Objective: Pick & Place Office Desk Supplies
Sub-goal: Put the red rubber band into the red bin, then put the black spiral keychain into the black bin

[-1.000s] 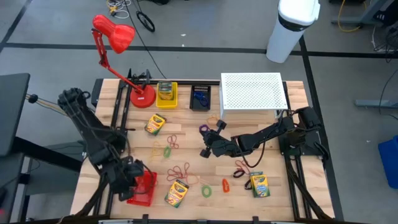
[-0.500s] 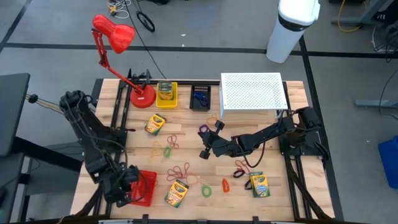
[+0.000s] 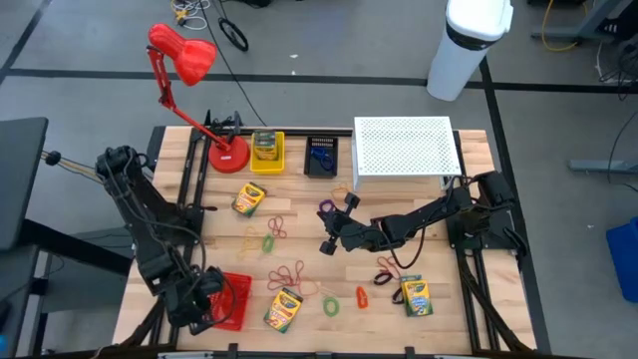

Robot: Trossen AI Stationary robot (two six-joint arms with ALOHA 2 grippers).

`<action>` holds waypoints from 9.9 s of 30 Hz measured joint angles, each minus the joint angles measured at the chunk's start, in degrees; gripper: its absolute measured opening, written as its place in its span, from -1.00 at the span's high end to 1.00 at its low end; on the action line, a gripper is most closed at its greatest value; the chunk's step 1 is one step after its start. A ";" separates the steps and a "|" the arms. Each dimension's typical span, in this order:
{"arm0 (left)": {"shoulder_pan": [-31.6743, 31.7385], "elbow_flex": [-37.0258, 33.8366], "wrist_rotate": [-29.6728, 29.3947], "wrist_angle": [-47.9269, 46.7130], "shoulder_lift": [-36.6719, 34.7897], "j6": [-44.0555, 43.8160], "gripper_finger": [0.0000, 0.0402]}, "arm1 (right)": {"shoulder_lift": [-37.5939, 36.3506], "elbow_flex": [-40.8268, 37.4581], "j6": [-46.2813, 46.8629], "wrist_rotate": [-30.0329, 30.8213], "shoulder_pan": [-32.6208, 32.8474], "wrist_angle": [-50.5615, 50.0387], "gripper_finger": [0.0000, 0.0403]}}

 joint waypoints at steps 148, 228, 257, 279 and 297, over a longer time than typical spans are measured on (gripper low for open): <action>45.88 -45.94 -16.34 105.61 -4.70 84.75 0.86 | -0.29 10.06 6.44 -37.12 11.99 -53.45 0.93; 45.82 -45.99 -21.86 106.14 -4.70 88.78 0.93 | -4.33 -6.61 13.26 -23.33 -4.98 -8.87 0.33; 45.86 -45.97 -21.98 107.27 -4.72 89.34 0.93 | 4.63 -6.20 13.05 -27.41 -7.90 -7.27 0.03; 45.88 -45.94 -23.68 107.25 -4.72 96.43 0.93 | 6.30 -6.14 4.37 -26.95 -8.19 -3.87 0.85; 45.88 -45.94 -24.85 106.33 -4.72 95.60 0.93 | 4.64 30.10 -6.24 -26.38 -29.31 -47.95 0.80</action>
